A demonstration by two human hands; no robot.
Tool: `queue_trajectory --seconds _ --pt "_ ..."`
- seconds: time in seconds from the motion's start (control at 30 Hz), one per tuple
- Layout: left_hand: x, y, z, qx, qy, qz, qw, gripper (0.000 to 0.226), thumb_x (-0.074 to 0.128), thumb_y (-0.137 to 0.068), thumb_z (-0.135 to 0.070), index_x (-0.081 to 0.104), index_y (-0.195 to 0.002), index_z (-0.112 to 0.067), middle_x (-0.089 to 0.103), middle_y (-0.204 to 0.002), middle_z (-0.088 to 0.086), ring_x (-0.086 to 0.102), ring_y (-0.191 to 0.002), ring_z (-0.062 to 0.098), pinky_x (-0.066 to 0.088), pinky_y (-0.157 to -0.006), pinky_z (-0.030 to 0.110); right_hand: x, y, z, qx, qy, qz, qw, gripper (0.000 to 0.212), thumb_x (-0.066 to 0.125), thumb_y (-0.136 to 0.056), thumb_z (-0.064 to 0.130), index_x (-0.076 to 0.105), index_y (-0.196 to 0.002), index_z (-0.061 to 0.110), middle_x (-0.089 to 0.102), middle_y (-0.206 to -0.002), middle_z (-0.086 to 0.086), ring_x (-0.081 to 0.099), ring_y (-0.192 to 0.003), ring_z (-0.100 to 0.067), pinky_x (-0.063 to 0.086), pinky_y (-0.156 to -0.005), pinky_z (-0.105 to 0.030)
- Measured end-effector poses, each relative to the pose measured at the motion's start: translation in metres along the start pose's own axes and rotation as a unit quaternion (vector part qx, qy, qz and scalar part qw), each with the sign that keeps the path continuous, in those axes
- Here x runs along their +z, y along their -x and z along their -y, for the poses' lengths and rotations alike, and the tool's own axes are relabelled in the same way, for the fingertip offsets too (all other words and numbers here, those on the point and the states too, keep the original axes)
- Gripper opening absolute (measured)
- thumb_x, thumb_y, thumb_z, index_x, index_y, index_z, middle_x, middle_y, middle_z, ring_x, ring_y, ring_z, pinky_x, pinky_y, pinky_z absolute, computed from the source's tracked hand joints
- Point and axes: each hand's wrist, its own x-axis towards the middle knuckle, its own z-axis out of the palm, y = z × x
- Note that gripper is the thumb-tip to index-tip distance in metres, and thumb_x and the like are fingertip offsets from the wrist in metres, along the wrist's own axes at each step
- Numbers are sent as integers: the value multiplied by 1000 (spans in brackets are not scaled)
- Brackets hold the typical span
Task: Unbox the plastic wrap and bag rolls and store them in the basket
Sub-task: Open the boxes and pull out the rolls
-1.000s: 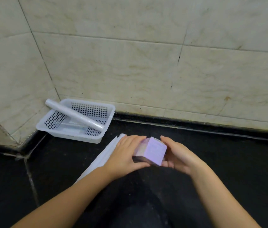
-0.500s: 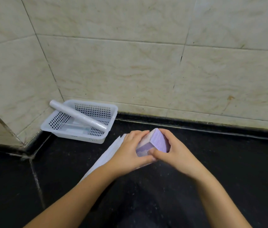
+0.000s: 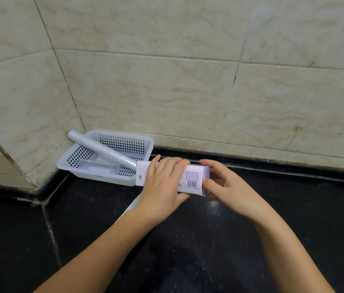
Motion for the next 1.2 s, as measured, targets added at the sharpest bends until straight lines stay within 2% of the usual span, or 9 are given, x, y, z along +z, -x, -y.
queue_trajectory --seconds 0.2,0.57,0.7,0.87,0.93,1.03,1.1,1.17,1.2 --pt "-7 -1 2 55 -27 -13 998 63 81 -61 -28 57 -117 -11 63 -106 8 60 -98 29 44 -90 43 2 5 4 -1 28 -20 999 32 55 -80 34 49 -109 46 67 -101 15 67 -79 -3 60 -63 -26" --pt "2 6 9 17 37 49 998 61 70 -71 -49 49 -122 -23 55 -113 -3 49 -110 17 16 -114 42 10 13 -9 23 -20 -61 998 20 53 -86 20 52 -101 32 70 -67 17 64 -60 0 55 -52 -20" --pt "6 7 11 4 48 94 994 61 65 -72 -58 46 -122 -29 52 -114 -10 45 -113 10 11 -117 40 19 15 -16 34 -37 -68 996 17 47 -89 22 45 -94 38 71 -74 10 70 -64 -9 59 -56 -28" --pt "-1 8 18 -63 197 122 971 60 75 -68 -46 48 -120 -31 48 -105 -18 42 -98 4 37 -98 34 7 16 -24 60 -141 -102 983 22 41 -94 13 50 -100 33 59 -110 -8 71 -83 -17 60 -60 -34" --pt "-2 10 19 -69 222 129 964 59 75 -68 -44 48 -120 -34 47 -104 -24 44 -100 4 40 -95 31 3 17 -27 67 -56 -96 992 31 50 -93 20 42 -119 34 57 -120 -5 68 -85 -13 57 -68 -28" --pt "-3 11 16 -58 210 137 966 59 76 -68 -44 48 -119 -35 44 -102 -27 44 -99 1 39 -94 29 4 17 -29 -5 226 -99 969 70 59 -87 32 19 -143 40 34 -144 4 33 -133 -11 29 -108 -31" --pt "-3 10 15 -57 208 142 966 60 76 -68 -43 47 -120 -34 43 -101 -28 43 -99 2 39 -95 30 6 18 -22 -80 376 -107 917 61 59 -86 39 30 -140 42 15 -157 2 -1 -146 -14 -2 -116 -48" --pt "-4 9 14 -59 220 141 963 60 77 -68 -42 48 -120 -35 44 -102 -28 43 -100 2 39 -95 31 3 17 -17 -107 440 -120 884 43 56 -86 42 49 -128 42 9 -159 0 -13 -145 -15 -16 -110 -51" --pt "-5 8 14 -58 227 139 962 58 77 -68 -41 48 -119 -35 45 -102 -27 44 -100 1 39 -94 31 1 16 -14 -107 420 -131 892 34 55 -87 41 55 -121 42 11 -158 1 -11 -146 -15 -17 -110 -49"
